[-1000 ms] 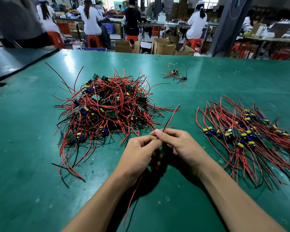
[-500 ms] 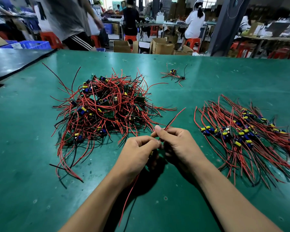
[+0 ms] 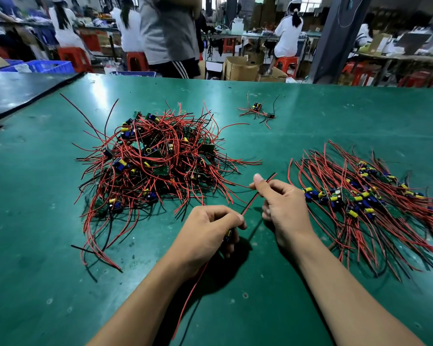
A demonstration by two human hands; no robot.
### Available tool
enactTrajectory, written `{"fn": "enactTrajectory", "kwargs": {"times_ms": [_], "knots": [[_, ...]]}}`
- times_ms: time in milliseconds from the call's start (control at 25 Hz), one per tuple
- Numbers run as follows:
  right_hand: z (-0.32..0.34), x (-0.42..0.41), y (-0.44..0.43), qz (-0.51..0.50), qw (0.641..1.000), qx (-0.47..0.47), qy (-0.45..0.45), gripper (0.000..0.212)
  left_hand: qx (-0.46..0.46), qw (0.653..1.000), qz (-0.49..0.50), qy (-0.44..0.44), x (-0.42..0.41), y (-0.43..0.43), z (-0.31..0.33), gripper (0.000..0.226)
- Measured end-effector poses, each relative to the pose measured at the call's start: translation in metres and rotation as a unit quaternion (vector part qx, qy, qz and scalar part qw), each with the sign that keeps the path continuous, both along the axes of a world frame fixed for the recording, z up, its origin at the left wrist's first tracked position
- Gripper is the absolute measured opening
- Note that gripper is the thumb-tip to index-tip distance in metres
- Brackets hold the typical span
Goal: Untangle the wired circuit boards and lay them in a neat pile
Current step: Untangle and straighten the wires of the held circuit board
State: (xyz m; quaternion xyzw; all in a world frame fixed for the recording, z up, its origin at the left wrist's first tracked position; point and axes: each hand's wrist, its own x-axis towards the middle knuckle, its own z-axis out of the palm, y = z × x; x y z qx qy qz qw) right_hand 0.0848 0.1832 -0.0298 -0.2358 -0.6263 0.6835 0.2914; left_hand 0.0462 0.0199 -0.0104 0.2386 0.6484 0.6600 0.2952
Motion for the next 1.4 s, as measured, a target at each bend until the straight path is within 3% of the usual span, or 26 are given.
{"fn": "enactTrajectory", "kwargs": {"times_ms": [160, 320, 520, 840, 960, 1080, 1160, 1280, 1400], "knots": [[0.008, 0.005, -0.004, 0.106, 0.988, -0.113, -0.011, 0.031, 0.0, 1.0, 0.009, 0.001, -0.001, 0.0, -0.002, 0.02], [0.009, 0.014, -0.014, 0.276, 0.954, -0.081, -0.089, 0.037, 0.014, 1.0, 0.022, 0.008, -0.002, 0.001, -0.003, 0.025], [0.01, 0.011, -0.004, 0.168, 0.982, -0.035, -0.08, 0.038, 0.002, 1.0, 0.002, 0.003, -0.004, -0.001, -0.003, 0.022], [0.011, 0.004, 0.006, 0.026, 0.998, -0.046, -0.03, 0.042, -0.003, 0.999, -0.033, -0.003, -0.004, -0.004, -0.004, 0.023], [0.016, 0.005, 0.004, 0.028, 0.987, -0.154, -0.045, 0.052, -0.006, 0.999, -0.043, -0.002, -0.004, -0.005, -0.004, 0.023], [0.024, 0.008, 0.007, 0.083, 0.938, -0.335, -0.028, 0.051, -0.012, 0.998, -0.056, -0.001, -0.006, -0.006, -0.004, 0.022], [0.025, 0.009, 0.007, 0.099, 0.926, -0.364, -0.021, 0.049, -0.011, 0.998, -0.057, -0.004, -0.005, -0.006, -0.003, 0.021], [0.024, 0.01, 0.005, 0.107, 0.949, -0.294, -0.027, 0.054, 0.007, 0.998, -0.021, -0.055, -0.003, -0.003, 0.0, 0.025], [0.021, 0.01, 0.002, 0.082, 0.975, -0.202, -0.049, 0.074, 0.045, 0.985, 0.024, -0.163, -0.005, 0.003, 0.001, 0.054]]}}
